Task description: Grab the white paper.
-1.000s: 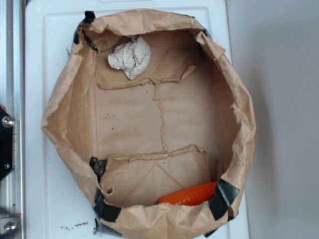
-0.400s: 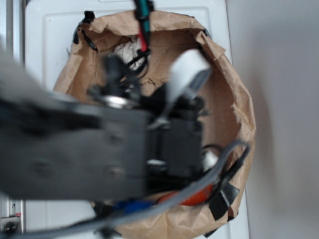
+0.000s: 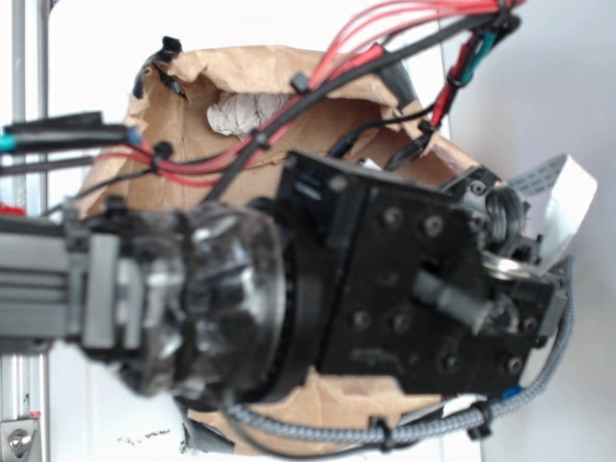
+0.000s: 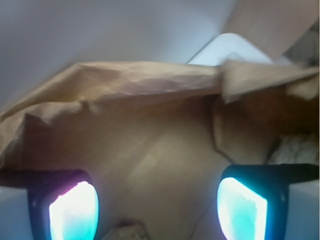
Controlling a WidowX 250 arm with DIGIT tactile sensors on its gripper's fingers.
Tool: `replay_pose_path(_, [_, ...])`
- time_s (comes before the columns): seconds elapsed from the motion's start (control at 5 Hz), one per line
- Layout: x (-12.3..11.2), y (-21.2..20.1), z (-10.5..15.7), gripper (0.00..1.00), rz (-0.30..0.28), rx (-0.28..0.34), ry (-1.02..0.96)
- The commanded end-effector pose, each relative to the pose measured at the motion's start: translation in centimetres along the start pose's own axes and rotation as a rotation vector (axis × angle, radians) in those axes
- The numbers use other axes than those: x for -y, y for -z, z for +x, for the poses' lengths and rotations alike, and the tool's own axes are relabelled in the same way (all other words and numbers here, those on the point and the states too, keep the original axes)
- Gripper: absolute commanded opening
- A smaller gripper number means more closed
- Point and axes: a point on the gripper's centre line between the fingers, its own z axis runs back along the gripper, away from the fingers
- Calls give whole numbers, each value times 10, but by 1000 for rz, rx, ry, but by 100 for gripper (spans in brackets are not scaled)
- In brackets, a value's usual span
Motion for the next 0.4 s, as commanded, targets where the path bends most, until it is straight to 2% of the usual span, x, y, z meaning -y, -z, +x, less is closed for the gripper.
replay_pose_path(0.0, [-64,-84,10,100,-262,-69,303])
replay_pose_path(0.2, [-83,-114,10,100,-352,-68,359])
